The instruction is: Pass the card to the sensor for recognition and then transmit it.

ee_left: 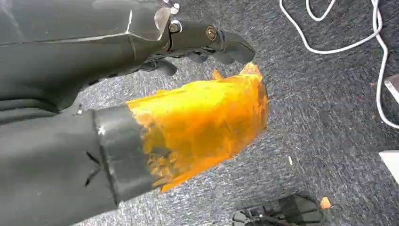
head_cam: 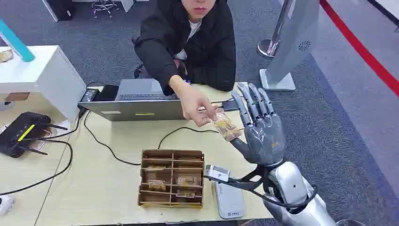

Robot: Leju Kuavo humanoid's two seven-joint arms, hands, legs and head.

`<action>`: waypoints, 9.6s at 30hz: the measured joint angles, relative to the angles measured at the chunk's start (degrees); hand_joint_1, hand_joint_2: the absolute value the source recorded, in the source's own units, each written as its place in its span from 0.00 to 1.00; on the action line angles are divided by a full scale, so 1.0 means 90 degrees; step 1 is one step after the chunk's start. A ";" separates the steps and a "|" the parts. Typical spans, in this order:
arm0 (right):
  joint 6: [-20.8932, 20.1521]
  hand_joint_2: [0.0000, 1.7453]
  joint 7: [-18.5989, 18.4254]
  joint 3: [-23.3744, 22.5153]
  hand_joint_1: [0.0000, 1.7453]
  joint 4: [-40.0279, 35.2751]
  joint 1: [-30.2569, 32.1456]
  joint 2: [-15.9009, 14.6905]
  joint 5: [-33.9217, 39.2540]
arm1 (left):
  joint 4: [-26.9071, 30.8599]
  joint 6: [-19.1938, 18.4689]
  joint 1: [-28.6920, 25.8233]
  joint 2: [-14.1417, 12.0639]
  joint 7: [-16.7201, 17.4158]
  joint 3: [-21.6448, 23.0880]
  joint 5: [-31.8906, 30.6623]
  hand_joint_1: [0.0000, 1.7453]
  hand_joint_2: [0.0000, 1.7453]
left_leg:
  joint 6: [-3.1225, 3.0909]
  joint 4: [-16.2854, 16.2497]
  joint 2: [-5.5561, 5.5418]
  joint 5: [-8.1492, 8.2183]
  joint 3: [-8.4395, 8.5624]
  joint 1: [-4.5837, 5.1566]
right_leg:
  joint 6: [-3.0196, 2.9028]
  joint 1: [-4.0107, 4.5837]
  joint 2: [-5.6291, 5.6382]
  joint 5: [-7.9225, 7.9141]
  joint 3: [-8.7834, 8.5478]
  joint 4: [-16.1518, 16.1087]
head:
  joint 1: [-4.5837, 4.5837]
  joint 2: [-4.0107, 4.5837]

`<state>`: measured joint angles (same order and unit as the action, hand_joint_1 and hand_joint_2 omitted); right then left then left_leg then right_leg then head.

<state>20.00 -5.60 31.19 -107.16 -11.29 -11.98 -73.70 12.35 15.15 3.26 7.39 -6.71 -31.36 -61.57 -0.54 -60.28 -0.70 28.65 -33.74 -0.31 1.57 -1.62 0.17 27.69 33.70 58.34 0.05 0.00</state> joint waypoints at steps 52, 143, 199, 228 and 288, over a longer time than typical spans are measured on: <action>-0.0170 1.00 0.0935 -0.0330 1.00 -0.0551 0.1365 0.0000 0.2686 | 0.0000 0.0029 -0.0018 0.0029 -0.0066 0.0000 0.0070 0.00 0.00 | 0.0000 0.0000 -0.0001 0.0001 -0.0001 0.0000 | 0.0000 0.0000 -0.0001 0.0001 0.0000 -0.0001 | 0.0000 0.0000; -0.0041 1.00 0.0216 0.0104 1.00 0.1217 0.2599 0.0036 0.5183 | 0.0000 0.0299 -0.0104 0.0027 -0.0257 -0.0180 0.0039 0.00 0.00 | -0.0004 0.0000 0.0000 0.0004 -0.0001 0.0000 | 0.0002 0.0000 -0.0001 0.0004 -0.0001 -0.0002 | 0.0000 0.0000; -0.0039 1.00 -0.0316 0.0299 1.00 0.2079 0.2313 -0.0022 0.5122 | -0.0002 0.0551 -0.0114 0.0141 -0.0255 -0.0226 0.0100 0.00 0.00 | -0.0005 0.0000 0.0000 0.0004 0.0000 0.0001 | 0.0003 0.0000 -0.0001 0.0004 -0.0003 -0.0003 | 0.0000 0.0000; -0.0017 1.00 -0.0311 0.0330 1.00 0.1770 0.2273 -0.0044 0.4755 | -0.0002 0.0561 -0.0127 0.0141 -0.0255 -0.0238 0.0160 0.00 0.00 | -0.0005 0.0000 0.0000 0.0004 0.0002 0.0001 | 0.0003 0.0000 0.0000 0.0003 -0.0004 -0.0003 | 0.0000 0.0000; 0.0903 1.00 0.1309 -0.0129 1.00 -0.0976 0.1967 0.0175 0.1998 | 0.0000 0.0272 -0.0078 0.0206 -0.0029 -0.0277 -0.0308 0.00 0.00 | -0.0005 0.0000 0.0001 0.0004 0.0003 0.0001 | 0.0005 -0.0001 0.0001 0.0004 -0.0005 -0.0002 | 0.0000 0.0000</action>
<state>28.13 6.18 30.03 -115.95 6.42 -10.40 -55.72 12.35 17.59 2.56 9.25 -6.97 -33.86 -64.35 -0.58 -60.28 -0.69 28.68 -33.70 -0.30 1.62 -1.63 0.17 27.72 33.66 58.32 0.04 0.00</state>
